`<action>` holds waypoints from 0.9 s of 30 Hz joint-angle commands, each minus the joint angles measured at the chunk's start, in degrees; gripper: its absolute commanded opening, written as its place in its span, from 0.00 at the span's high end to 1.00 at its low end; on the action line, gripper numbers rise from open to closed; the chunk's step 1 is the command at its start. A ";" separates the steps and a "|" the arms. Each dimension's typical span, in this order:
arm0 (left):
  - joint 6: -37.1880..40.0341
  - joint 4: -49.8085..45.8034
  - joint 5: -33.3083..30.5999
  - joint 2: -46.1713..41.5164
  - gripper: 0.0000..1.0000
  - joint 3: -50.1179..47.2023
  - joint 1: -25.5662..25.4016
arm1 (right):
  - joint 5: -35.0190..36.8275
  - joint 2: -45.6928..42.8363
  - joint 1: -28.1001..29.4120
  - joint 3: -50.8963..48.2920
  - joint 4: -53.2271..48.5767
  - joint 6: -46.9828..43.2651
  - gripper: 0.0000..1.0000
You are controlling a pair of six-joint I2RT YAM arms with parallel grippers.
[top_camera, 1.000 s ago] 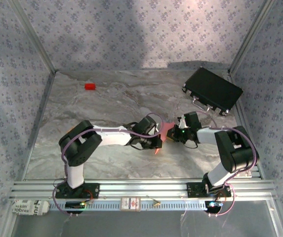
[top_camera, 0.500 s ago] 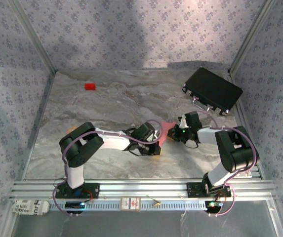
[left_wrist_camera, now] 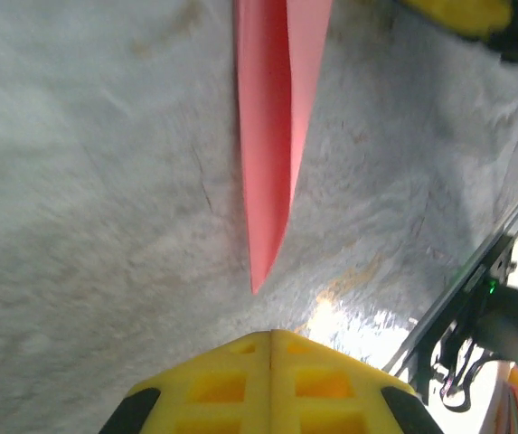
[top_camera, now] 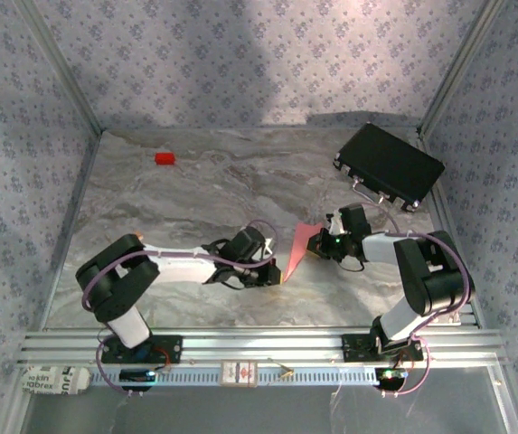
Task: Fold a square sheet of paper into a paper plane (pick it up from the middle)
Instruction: Fold the wing for the fifth time at the center of the table, then move the paper plane to the center of the table.
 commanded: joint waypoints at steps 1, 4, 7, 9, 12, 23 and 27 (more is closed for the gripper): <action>0.92 -1.46 -0.72 -0.21 0.93 0.86 3.30 | -1.27 -2.94 0.26 0.48 -3.88 -2.78 0.92; 2.11 -2.17 0.29 1.87 0.86 3.23 5.36 | -0.47 -5.75 0.55 0.58 -5.82 -3.22 0.89; 3.47 -3.32 1.89 4.96 0.81 6.95 6.09 | 1.07 -8.52 0.47 -0.22 -7.76 -3.15 0.86; 4.26 -4.38 2.26 6.86 0.80 9.15 6.14 | 1.91 -10.15 0.37 -1.03 -8.83 -2.84 0.84; 4.20 -3.93 3.68 9.74 0.78 11.22 6.14 | 2.47 -12.25 0.28 -2.47 -9.49 -2.19 0.83; 4.75 -2.94 8.12 15.84 0.69 15.67 6.09 | 1.58 -14.26 0.97 -5.89 -9.24 -0.76 0.80; 4.43 -1.44 9.62 16.67 0.68 15.94 6.09 | 1.82 -13.51 1.23 -6.48 -8.48 -0.72 0.80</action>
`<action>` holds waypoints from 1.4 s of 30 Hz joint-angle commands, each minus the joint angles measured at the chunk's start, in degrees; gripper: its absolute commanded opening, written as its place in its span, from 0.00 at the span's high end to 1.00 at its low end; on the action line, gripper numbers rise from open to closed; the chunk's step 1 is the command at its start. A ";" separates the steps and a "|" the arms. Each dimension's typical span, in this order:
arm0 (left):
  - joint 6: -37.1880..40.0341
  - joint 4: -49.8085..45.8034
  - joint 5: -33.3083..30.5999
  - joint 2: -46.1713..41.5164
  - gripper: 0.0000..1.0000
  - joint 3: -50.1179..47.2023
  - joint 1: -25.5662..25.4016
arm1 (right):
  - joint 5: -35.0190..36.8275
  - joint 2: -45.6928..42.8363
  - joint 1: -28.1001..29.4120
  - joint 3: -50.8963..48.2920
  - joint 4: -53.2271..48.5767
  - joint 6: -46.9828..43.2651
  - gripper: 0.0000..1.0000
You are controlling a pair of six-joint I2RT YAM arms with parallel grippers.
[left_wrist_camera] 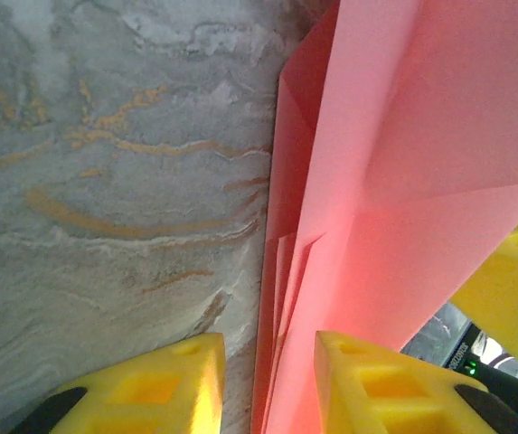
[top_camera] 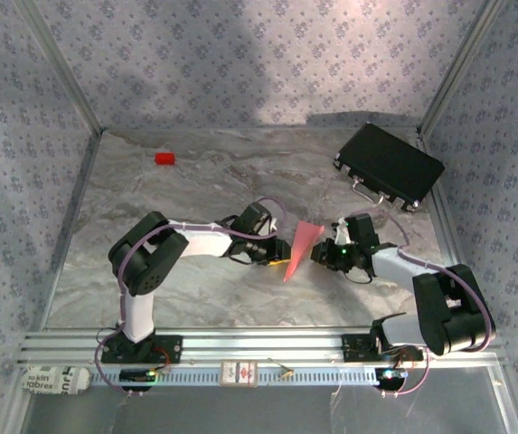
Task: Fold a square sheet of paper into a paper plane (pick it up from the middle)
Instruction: Move the paper plane to the center of the table.
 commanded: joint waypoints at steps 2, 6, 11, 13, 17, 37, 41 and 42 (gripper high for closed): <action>1.00 0.65 3.02 2.14 0.68 1.64 -0.24 | 0.11 0.72 0.48 -0.88 0.51 0.44 0.80; 1.03 0.45 3.93 3.44 0.68 2.57 -0.30 | 0.10 1.47 0.80 -1.28 1.46 0.44 0.80; 1.31 0.17 4.70 4.51 0.69 3.43 -0.65 | -0.16 2.19 1.10 -1.76 2.73 2.00 0.81; 1.41 0.37 5.31 4.94 0.69 3.94 -0.70 | -0.27 2.61 1.19 -1.96 3.30 2.21 0.81; 1.73 0.07 5.92 5.40 0.70 4.90 -1.13 | -0.37 3.38 1.48 -2.03 4.01 2.34 0.82; 4.78 -2.42 -0.19 -1.21 0.96 2.21 -1.74 | 0.34 1.21 1.74 -1.95 3.15 2.97 0.82; 6.35 -7.92 -11.14 -8.59 0.99 -1.55 -2.15 | 1.91 -1.54 1.84 -0.75 0.51 2.92 0.82; 6.20 -10.35 -14.43 -10.33 0.99 -2.39 -2.18 | 2.45 -2.28 1.83 -0.62 -0.17 2.87 0.82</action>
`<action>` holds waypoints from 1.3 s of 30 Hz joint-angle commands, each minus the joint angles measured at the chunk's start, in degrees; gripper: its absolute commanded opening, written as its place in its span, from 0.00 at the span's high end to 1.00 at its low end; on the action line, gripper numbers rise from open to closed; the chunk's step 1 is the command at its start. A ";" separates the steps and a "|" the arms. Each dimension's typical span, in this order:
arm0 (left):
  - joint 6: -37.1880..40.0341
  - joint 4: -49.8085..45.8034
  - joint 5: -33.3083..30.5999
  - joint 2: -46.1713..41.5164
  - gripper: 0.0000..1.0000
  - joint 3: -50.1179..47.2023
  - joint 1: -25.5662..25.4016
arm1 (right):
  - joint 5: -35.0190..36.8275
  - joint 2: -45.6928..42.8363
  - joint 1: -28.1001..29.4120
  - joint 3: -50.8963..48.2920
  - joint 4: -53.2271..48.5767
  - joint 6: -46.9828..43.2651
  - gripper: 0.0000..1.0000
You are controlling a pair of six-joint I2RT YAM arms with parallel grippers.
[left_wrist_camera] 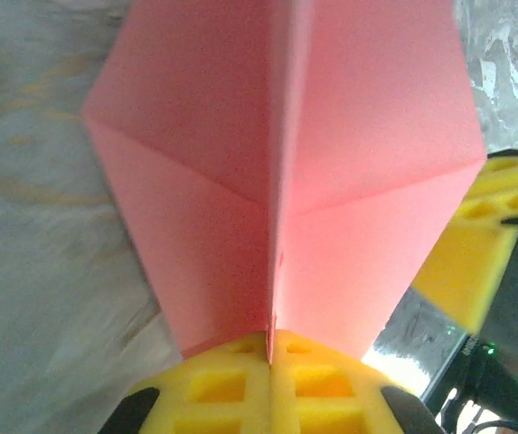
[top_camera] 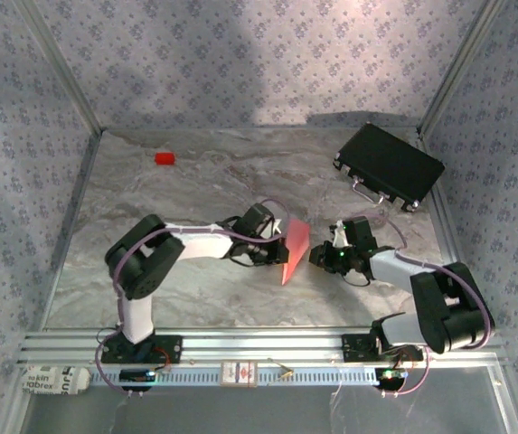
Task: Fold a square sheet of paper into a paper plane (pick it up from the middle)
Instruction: Move the paper plane to the center of the table.
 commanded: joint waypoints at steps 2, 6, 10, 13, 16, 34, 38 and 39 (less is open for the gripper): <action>1.00 -12.31 -17.93 -9.09 0.99 -3.29 -0.53 | 2.93 -3.58 0.56 1.88 -4.59 0.74 0.82; 0.83 -18.34 -26.23 -13.86 1.00 -6.61 -0.54 | 4.14 -5.75 1.17 3.01 -6.02 1.08 0.81; 0.84 -22.09 -29.98 -17.05 1.00 -8.57 -0.60 | 4.81 -6.41 1.98 4.26 -6.49 1.55 0.81; 0.97 -23.94 -31.32 -18.30 1.00 -8.90 -0.62 | 5.29 -6.29 2.80 5.24 -6.62 1.72 0.80; 0.96 -24.96 -31.79 -18.97 0.99 -8.95 -0.62 | 5.64 -5.90 3.58 5.94 -6.67 1.80 0.80; 0.65 -24.80 -30.40 -15.09 0.97 -8.72 -1.59 | 6.97 -3.24 6.73 6.95 -5.31 2.64 0.79; 0.83 -24.88 -30.13 -14.67 0.96 -8.44 -1.68 | 6.83 -2.32 7.07 7.18 -4.78 2.73 0.79; 0.90 -24.86 -30.13 -14.60 0.95 -8.39 -1.69 | 6.79 -2.02 7.17 7.36 -4.73 2.78 0.79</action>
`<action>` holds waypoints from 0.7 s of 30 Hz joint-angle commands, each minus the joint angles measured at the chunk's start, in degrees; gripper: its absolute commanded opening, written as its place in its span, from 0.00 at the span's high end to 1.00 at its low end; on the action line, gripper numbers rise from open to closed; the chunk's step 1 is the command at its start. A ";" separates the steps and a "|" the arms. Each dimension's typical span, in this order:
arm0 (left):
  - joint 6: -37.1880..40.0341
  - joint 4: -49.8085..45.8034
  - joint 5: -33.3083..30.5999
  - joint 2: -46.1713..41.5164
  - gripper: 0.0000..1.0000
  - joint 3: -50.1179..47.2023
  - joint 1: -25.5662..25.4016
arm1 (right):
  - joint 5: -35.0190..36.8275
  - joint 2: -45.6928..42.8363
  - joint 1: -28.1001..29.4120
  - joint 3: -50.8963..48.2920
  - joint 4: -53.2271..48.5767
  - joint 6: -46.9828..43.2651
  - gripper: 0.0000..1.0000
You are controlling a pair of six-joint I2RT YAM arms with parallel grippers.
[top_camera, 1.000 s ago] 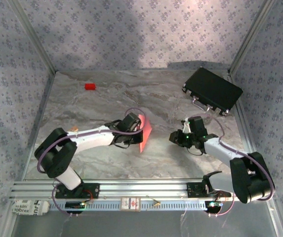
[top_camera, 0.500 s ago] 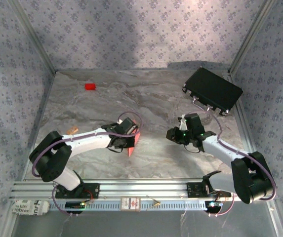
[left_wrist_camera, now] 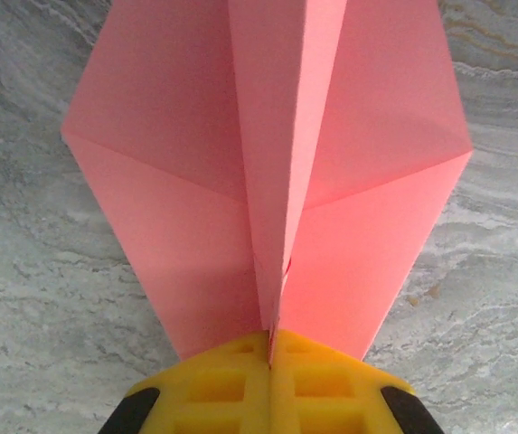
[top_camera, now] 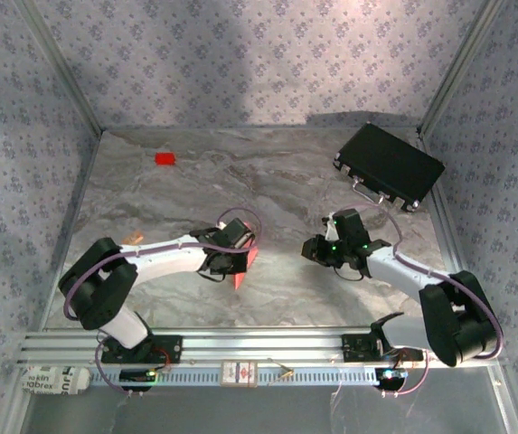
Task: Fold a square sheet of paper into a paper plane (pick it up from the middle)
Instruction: Move the paper plane to the center of the table.
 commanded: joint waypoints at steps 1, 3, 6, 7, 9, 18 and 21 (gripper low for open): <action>0.68 -1.08 0.20 0.95 0.95 0.51 -0.39 | 0.44 0.96 0.61 2.07 0.13 0.51 0.79; 0.55 -0.75 0.21 0.99 0.95 0.42 -0.39 | 0.36 1.11 0.79 2.38 0.02 0.45 0.79; 0.68 -1.12 0.30 1.20 0.93 0.77 -0.48 | 0.78 0.94 1.05 2.49 -0.18 0.36 0.79; 0.77 -1.51 0.38 1.17 0.94 1.01 -0.56 | 0.87 0.87 1.12 2.56 -0.10 0.33 0.79; 0.90 -2.15 0.38 1.07 0.93 1.55 -0.65 | 1.15 0.98 1.17 2.62 0.00 0.44 0.79; 0.66 -1.57 0.25 1.32 0.92 1.89 -1.09 | 1.44 1.58 1.21 3.44 -1.26 -0.33 0.79; 0.66 -1.47 0.21 1.63 0.92 2.08 -1.14 | 1.60 1.54 1.24 3.11 -1.11 -0.28 0.79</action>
